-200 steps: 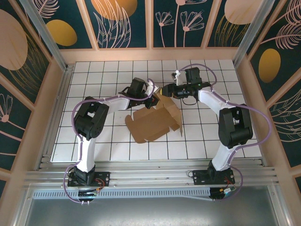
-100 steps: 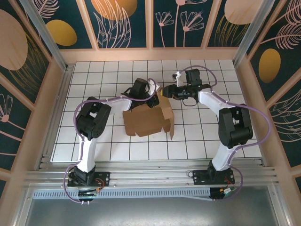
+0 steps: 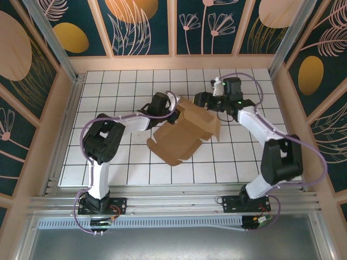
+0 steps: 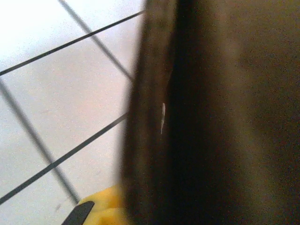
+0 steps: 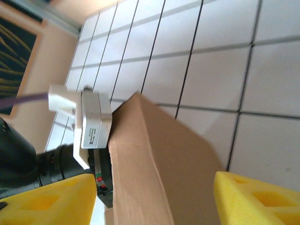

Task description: Fold the paper box

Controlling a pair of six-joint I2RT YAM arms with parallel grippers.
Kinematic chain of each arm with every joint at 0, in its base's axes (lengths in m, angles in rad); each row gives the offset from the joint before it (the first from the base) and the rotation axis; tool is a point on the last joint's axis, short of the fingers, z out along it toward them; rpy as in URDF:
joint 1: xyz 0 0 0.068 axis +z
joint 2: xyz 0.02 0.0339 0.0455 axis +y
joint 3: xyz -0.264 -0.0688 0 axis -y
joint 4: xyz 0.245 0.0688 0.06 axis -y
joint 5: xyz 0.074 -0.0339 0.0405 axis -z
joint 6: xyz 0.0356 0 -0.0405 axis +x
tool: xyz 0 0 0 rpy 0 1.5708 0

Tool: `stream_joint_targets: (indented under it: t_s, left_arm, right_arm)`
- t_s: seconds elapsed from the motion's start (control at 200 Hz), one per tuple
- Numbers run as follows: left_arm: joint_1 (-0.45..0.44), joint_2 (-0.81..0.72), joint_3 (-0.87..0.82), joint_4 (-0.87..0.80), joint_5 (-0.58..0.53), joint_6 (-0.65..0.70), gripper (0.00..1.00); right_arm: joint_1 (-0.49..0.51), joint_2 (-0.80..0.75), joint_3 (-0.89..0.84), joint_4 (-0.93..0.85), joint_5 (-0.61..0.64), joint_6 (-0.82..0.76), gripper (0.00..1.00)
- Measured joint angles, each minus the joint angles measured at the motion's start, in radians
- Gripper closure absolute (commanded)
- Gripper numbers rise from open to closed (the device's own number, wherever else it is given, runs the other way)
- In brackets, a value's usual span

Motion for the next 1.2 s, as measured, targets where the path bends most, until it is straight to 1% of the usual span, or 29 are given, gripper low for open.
stream_joint_targets:
  t_s: [0.025, 0.1, 0.165, 0.185, 0.38, 0.496, 0.556, 0.631, 0.686, 0.721, 0.836, 0.921, 0.971, 1.016, 1.061, 1.131, 1.196]
  left_arm:
    - [0.0, -0.017, -0.023, 0.008, -0.027, -0.017, 0.77]
    - [0.0, -0.057, -0.087, 0.019, -0.085, -0.047, 0.72]
    - [0.0, -0.084, -0.135, 0.04, -0.109, -0.07, 0.64]
    - [0.0, -0.093, -0.147, 0.044, -0.108, -0.076, 0.61]
    - [-0.021, -0.161, -0.224, 0.071, -0.115, -0.121, 0.48]
    - [-0.03, -0.251, -0.273, 0.084, -0.116, -0.151, 0.42]
    - [-0.03, -0.328, -0.295, 0.076, -0.117, -0.174, 0.42]
    - [-0.03, -0.417, -0.289, 0.048, -0.134, -0.219, 0.39]
    - [-0.029, -0.458, -0.235, -0.018, -0.149, -0.264, 0.4]
    - [-0.026, -0.463, -0.17, -0.079, -0.157, -0.29, 0.4]
    - [0.003, -0.404, 0.098, -0.251, -0.158, -0.364, 0.43]
    - [0.049, -0.326, 0.261, -0.34, -0.13, -0.407, 0.44]
    - [0.077, -0.269, 0.345, -0.397, -0.105, -0.42, 0.44]
    - [0.099, -0.205, 0.412, -0.442, -0.08, -0.422, 0.43]
    - [0.117, -0.144, 0.467, -0.485, -0.054, -0.418, 0.43]
    - [0.133, -0.045, 0.54, -0.558, -0.003, -0.398, 0.42]
    - [0.135, 0.037, 0.591, -0.614, 0.055, -0.38, 0.41]
  right_arm:
    - [-0.008, -0.031, -0.01, 0.005, 0.026, 0.008, 0.3]
    - [-0.03, -0.102, -0.033, 0.023, 0.082, 0.023, 0.3]
    - [-0.046, -0.143, -0.049, 0.034, 0.118, 0.034, 0.3]
    - [-0.049, -0.15, -0.053, 0.035, 0.126, 0.038, 0.3]
    - [-0.052, -0.159, -0.063, -0.001, 0.166, 0.083, 0.32]
    - [-0.047, -0.167, -0.058, -0.082, 0.214, 0.17, 0.34]
    - [-0.042, -0.183, -0.058, -0.139, 0.25, 0.228, 0.34]
    - [-0.025, -0.209, -0.054, -0.223, 0.307, 0.294, 0.34]
    - [0.002, -0.224, -0.047, -0.275, 0.348, 0.341, 0.34]
    - [0.03, -0.234, -0.041, -0.305, 0.377, 0.372, 0.34]
    - [0.122, -0.245, -0.023, -0.366, 0.438, 0.465, 0.34]
    - [0.161, -0.243, -0.022, -0.381, 0.457, 0.525, 0.34]
    - [0.171, -0.237, -0.022, -0.383, 0.466, 0.553, 0.31]
    - [0.175, -0.227, -0.022, -0.379, 0.472, 0.575, 0.26]
    - [0.176, -0.214, -0.022, -0.372, 0.478, 0.583, 0.24]
    - [0.176, -0.185, -0.022, -0.357, 0.492, 0.591, 0.24]
    - [0.177, -0.158, -0.022, -0.344, 0.498, 0.591, 0.28]
